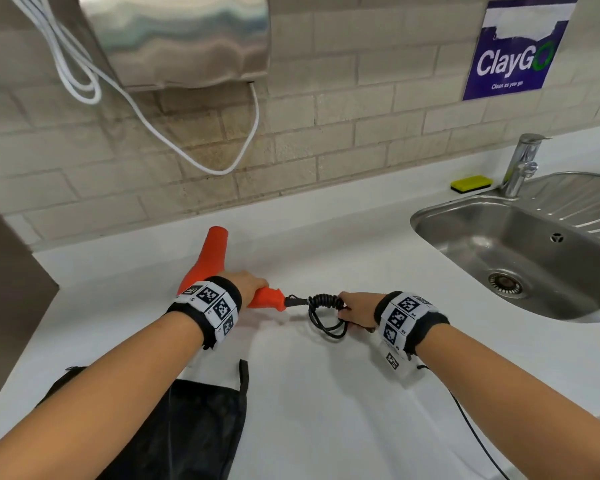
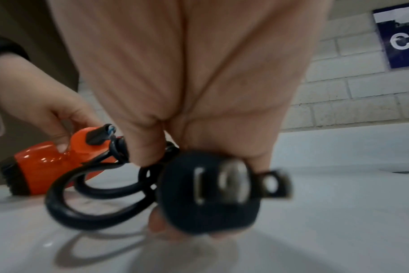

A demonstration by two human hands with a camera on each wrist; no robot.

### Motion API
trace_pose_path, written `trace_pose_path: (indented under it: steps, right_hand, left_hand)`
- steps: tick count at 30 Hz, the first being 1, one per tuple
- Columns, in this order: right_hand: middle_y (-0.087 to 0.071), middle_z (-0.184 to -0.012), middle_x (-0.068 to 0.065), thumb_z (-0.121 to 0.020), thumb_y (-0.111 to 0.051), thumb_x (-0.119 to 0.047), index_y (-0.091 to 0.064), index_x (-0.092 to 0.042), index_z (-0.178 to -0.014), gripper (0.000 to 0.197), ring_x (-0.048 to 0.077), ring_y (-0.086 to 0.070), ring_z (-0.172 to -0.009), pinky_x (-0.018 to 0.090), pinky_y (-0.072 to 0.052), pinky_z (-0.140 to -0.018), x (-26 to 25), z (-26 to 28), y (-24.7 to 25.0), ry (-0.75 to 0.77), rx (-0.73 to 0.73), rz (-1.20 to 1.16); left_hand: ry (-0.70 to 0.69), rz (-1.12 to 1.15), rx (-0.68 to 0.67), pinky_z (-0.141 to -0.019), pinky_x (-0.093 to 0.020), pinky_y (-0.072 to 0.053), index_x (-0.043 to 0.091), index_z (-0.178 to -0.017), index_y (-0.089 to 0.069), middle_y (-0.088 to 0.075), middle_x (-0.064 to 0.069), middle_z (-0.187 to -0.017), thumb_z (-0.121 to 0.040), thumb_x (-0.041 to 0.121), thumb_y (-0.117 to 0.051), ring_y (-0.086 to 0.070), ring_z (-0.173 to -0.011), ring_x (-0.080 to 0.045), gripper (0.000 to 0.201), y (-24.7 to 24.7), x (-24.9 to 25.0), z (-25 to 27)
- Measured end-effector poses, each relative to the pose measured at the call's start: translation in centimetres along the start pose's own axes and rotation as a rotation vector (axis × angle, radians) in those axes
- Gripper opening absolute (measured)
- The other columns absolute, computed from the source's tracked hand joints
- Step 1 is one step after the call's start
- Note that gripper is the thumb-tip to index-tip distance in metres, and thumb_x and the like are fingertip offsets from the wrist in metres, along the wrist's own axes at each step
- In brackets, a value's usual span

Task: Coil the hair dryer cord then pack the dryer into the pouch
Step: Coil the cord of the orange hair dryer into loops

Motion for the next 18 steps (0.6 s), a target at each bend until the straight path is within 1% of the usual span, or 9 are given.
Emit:
trace_pose_path:
  steps: [2,4,6,7,9,11,14,16,18]
  right_hand:
    - [-0.048,-0.091,0.007,-0.097,-0.037,-0.025,-0.041,-0.003,-0.120,0.032,0.020,-0.046,-0.070,0.020,-0.030,-0.051,-0.2,0.0,-0.4,0.006,-0.018,0.065]
    - [-0.052,-0.104,0.012,-0.097,-0.039,-0.026,-0.041,-0.002,-0.123,0.035,0.021,-0.045,-0.082,0.025,-0.036,-0.060,-0.2,-0.1,-0.7,0.013,-0.037,0.095]
    - [-0.047,-0.121,0.016,-0.096,-0.040,-0.029,-0.041,-0.003,-0.122,0.037,0.022,-0.044,-0.085,0.032,-0.040,-0.073,-0.2,-0.3,-1.1,0.007,-0.056,0.131]
    - [-0.045,-0.126,0.016,-0.095,-0.041,-0.030,-0.043,-0.004,-0.119,0.035,0.023,-0.044,-0.085,0.034,-0.041,-0.078,-0.1,-0.4,-1.2,0.004,-0.061,0.147]
    - [-0.051,-0.125,0.017,-0.095,-0.043,-0.028,-0.045,-0.005,-0.114,0.029,0.022,-0.046,-0.086,0.034,-0.038,-0.077,-0.3,-0.8,-1.4,0.010,-0.055,0.139]
    - [-0.055,-0.122,0.017,-0.095,-0.044,-0.025,-0.046,-0.003,-0.119,0.033,0.026,-0.052,-0.093,0.034,-0.039,-0.079,-0.4,-1.0,-1.4,0.006,-0.047,0.135]
    - [-0.055,-0.124,0.016,-0.094,-0.045,-0.022,-0.044,-0.003,-0.125,0.036,0.030,-0.053,-0.112,0.035,-0.042,-0.091,-0.6,-1.2,-1.4,-0.016,-0.009,0.136]
    - [-0.054,-0.126,0.017,-0.094,-0.044,-0.019,-0.045,-0.003,-0.126,0.035,0.031,-0.052,-0.115,0.035,-0.042,-0.092,-0.8,-1.5,-1.5,-0.017,0.006,0.146]
    - [-0.051,-0.127,0.016,-0.095,-0.042,-0.019,-0.048,-0.006,-0.126,0.034,0.031,-0.050,-0.115,0.036,-0.042,-0.092,-0.9,-1.6,-1.6,-0.028,0.029,0.172]
  left_hand:
    - [0.001,-0.025,-0.022,-0.098,-0.038,-0.041,0.024,-0.135,-0.036,-0.051,-0.007,-0.127,-0.091,0.024,-0.050,-0.053,-0.114,-0.027,0.046,-0.3,0.2,-0.3]
    - [0.002,-0.038,-0.047,-0.100,-0.039,-0.042,0.023,-0.136,-0.036,-0.052,-0.006,-0.127,-0.091,0.026,-0.051,-0.054,-0.113,-0.026,0.047,-0.5,0.5,-0.5]
    - [0.003,-0.035,-0.084,-0.100,-0.039,-0.041,0.021,-0.135,-0.037,-0.052,-0.008,-0.126,-0.090,0.033,-0.051,-0.054,-0.113,-0.028,0.048,-0.4,0.7,-0.7]
    - [-0.001,-0.033,-0.101,-0.100,-0.038,-0.041,0.020,-0.133,-0.038,-0.052,-0.010,-0.125,-0.090,0.036,-0.050,-0.054,-0.113,-0.029,0.048,-0.3,0.9,-0.8]
    - [-0.001,-0.035,-0.126,-0.100,-0.038,-0.041,0.019,-0.132,-0.039,-0.053,-0.012,-0.124,-0.089,0.037,-0.050,-0.053,-0.112,-0.030,0.047,-0.3,1.0,-0.9]
    - [0.002,-0.062,-0.135,-0.101,-0.040,-0.040,0.022,-0.136,-0.037,-0.052,-0.009,-0.127,-0.089,0.029,-0.052,-0.053,-0.114,-0.028,0.050,-0.6,0.9,-1.3]
    - [0.005,-0.108,-0.163,-0.100,-0.038,-0.041,0.025,-0.136,-0.035,-0.052,-0.007,-0.126,-0.088,0.024,-0.057,-0.053,-0.114,-0.027,0.053,-1.1,1.0,-1.8]
    - [-0.005,-0.108,-0.151,-0.099,-0.040,-0.042,0.025,-0.135,-0.037,-0.053,-0.008,-0.125,-0.087,0.026,-0.057,-0.053,-0.112,-0.027,0.052,-1.2,1.2,-1.6]
    - [-0.029,-0.091,-0.137,-0.100,-0.039,-0.041,0.022,-0.135,-0.036,-0.051,-0.009,-0.127,-0.088,0.026,-0.055,-0.052,-0.115,-0.028,0.051,-1.2,1.3,-1.5]
Point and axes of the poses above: each hand's wrist, its own z-axis away from the middle knuckle, its own y-axis out of the back of the hand, x = y × z, the point moved 3 cm from there along -z, towards the middle knuckle
